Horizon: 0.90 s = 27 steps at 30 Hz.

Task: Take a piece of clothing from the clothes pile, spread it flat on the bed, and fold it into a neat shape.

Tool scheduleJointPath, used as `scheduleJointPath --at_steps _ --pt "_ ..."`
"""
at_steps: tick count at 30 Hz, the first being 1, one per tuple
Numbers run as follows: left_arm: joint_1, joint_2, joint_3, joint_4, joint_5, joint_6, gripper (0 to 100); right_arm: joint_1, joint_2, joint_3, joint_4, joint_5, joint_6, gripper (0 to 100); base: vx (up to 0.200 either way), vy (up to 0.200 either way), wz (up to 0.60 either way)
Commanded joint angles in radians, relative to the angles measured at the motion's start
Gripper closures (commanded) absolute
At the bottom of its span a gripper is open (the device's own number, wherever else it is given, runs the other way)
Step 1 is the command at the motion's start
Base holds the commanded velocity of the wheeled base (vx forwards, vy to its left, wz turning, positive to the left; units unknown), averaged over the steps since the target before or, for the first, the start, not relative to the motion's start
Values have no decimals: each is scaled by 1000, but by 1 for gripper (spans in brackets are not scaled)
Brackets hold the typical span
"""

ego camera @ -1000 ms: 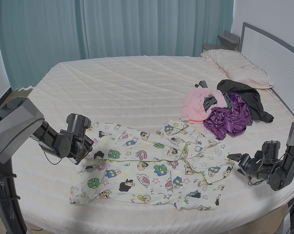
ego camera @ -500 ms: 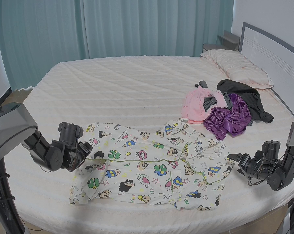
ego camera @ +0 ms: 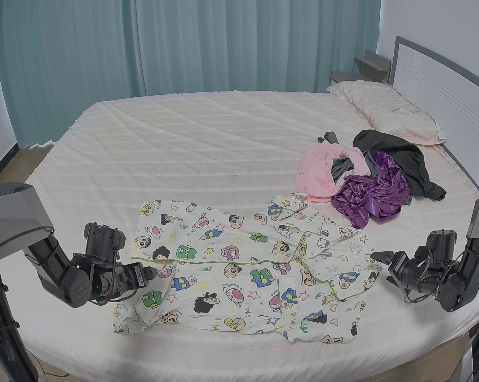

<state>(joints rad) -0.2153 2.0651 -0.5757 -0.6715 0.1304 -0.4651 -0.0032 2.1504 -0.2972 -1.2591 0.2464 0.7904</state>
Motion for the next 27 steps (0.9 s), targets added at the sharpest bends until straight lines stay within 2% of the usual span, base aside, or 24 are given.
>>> scheduleJointPath --at_steps 1,3,8,20,27 --pt "-3 52 -1 -3 1 85 0 0 0 0 0 1 0 0 0 0 0" --pt "-6 72 -23 -2 14 112 0 -1 0 0 0 1 0 0 0 0 0" --pt "-10 136 -124 4 107 117 0 0 0 0 0 1 0 0 0 0 0" --pt "-47 162 -191 10 110 115 0 -1 0 0 0 1 0 0 0 0 0" --pt "-62 202 -254 64 113 115 0 -1 0 0 0 1 -2 0 0 0 0"
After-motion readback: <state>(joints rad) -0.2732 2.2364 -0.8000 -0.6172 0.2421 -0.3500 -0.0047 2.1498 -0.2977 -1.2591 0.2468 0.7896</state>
